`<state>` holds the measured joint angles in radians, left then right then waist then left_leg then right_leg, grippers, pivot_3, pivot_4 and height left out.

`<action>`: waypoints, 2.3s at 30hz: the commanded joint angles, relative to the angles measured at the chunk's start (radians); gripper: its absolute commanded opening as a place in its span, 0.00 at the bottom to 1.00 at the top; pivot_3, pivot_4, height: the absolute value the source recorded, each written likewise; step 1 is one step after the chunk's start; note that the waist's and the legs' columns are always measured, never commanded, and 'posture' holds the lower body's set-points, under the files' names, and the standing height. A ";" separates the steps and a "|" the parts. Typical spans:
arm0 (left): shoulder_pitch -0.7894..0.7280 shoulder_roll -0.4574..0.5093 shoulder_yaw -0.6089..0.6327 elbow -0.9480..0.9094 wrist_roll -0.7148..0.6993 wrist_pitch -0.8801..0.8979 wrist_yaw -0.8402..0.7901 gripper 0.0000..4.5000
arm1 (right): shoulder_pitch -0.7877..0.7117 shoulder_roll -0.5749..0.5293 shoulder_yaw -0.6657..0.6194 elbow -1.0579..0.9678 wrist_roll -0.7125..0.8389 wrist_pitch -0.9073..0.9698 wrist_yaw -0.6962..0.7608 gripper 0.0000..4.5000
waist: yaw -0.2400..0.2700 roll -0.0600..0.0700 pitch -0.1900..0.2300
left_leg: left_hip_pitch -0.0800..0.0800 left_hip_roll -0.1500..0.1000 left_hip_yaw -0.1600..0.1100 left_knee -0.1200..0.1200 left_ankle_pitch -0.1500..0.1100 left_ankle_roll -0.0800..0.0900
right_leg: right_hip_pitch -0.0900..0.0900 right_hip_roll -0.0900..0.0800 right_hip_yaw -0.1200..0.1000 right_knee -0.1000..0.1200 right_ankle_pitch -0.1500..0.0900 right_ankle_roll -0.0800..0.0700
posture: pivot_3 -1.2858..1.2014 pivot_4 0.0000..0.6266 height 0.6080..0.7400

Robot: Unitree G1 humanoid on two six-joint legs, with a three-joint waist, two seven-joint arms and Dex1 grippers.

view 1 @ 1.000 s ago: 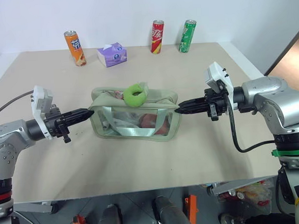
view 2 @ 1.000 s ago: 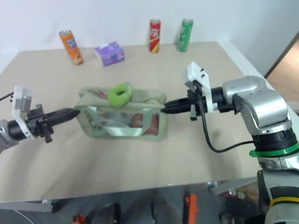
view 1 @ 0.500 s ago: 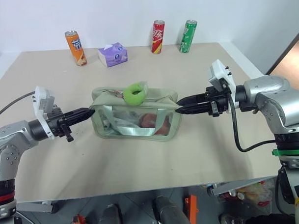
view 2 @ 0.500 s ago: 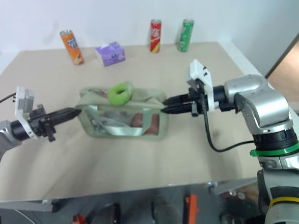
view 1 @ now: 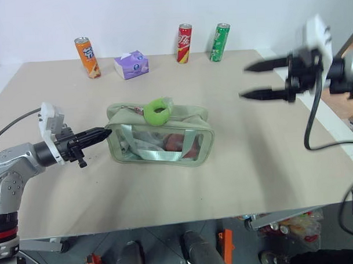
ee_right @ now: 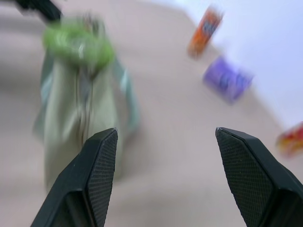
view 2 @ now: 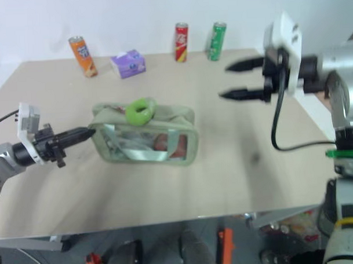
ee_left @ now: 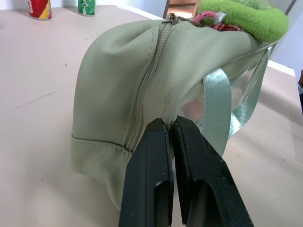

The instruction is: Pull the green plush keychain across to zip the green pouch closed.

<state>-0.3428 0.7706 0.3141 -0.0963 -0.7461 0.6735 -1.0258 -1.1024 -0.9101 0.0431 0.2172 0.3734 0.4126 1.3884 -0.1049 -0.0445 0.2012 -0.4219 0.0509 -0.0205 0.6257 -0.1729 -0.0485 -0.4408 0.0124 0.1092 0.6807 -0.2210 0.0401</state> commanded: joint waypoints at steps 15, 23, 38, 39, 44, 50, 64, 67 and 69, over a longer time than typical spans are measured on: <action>0.006 0.009 0.012 -0.047 -0.022 0.005 0.022 0.00 | -0.010 0.158 0.181 -0.162 -0.177 -0.242 0.022 0.76 | 0.006 0.000 0.000 | -0.002 -0.001 0.000 -0.001 0.000 0.000 | -0.001 -0.001 0.000 0.000 0.000 0.003 | 0.52 0.24 1.00; 0.004 0.009 0.010 -0.045 -0.022 0.005 0.022 0.00 | -0.079 0.221 0.187 -0.131 -0.192 -0.271 0.025 0.76 | 0.006 0.000 0.000 | -0.002 -0.001 0.000 -0.001 0.000 0.000 | -0.001 -0.001 -0.001 0.000 0.000 0.003 | 0.52 0.24 1.00; 0.012 0.009 0.020 -0.050 -0.025 0.002 0.024 0.00 | -0.106 0.291 0.259 -0.012 -0.335 -0.475 0.008 0.76 | 0.006 0.000 0.000 | -0.002 -0.001 -0.001 -0.001 0.000 0.000 | -0.001 -0.001 -0.001 0.000 0.000 0.003 | 0.52 0.24 1.00; 0.014 0.010 0.021 -0.051 -0.025 0.002 0.025 0.00 | -0.105 0.293 0.262 -0.009 -0.342 -0.486 0.007 0.76 | 0.006 0.000 0.000 | -0.002 -0.001 -0.001 -0.002 0.000 0.000 | -0.001 -0.001 -0.001 0.000 0.000 0.004 | 0.52 0.24 1.00; 0.017 0.015 0.026 -0.051 -0.028 0.002 0.027 0.00 | -0.115 0.316 0.267 0.017 -0.363 -0.514 -0.010 0.76 | 0.006 0.000 0.000 | -0.002 0.000 -0.001 -0.002 0.000 0.000 | -0.001 -0.001 -0.002 0.000 0.000 0.004 | 0.52 0.24 1.00; 0.018 0.011 0.022 -0.048 -0.027 -0.001 0.031 0.00 | -0.139 0.341 0.268 0.055 -0.379 -0.534 -0.018 0.76 | 0.006 0.000 0.000 | -0.002 0.000 -0.001 -0.002 0.000 -0.001 | -0.001 -0.001 -0.002 0.000 0.000 0.003 | 0.52 0.24 1.00; 0.009 -0.003 0.014 -0.030 -0.027 -0.005 0.036 0.00 | -0.220 0.422 0.266 0.123 -0.385 -0.552 -0.030 0.76 | 0.005 0.000 0.000 | -0.002 0.000 -0.001 -0.003 0.000 -0.001 | -0.001 -0.001 -0.002 0.000 0.000 0.003 | 0.52 0.24 1.00; 0.012 -0.005 0.014 -0.030 -0.026 -0.007 0.037 0.00 | -0.214 0.433 0.268 0.105 -0.373 -0.547 -0.018 0.76 | 0.005 0.000 0.000 | -0.002 0.000 -0.001 -0.003 0.000 -0.001 | -0.001 -0.001 -0.002 0.000 0.000 0.003 | 0.52 0.24 1.00; 0.013 -0.005 0.015 -0.029 -0.025 -0.009 0.038 0.00 | -0.209 0.437 0.269 0.093 -0.365 -0.539 -0.007 0.76 | 0.006 0.000 0.000 | -0.002 0.000 -0.001 -0.003 0.000 -0.001 | -0.001 -0.001 -0.002 0.000 0.000 0.003 | 0.52 0.24 1.00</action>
<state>-0.3269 0.7645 0.3200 -0.1223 -0.7662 0.6742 -0.9890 -1.2895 -0.4759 0.3221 0.3477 -0.0125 -0.1287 1.3722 -0.0993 -0.0441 0.2015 -0.4239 0.0506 -0.0220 0.6229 -0.1730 -0.0491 -0.4416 0.0113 0.1070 0.6805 -0.2208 0.0433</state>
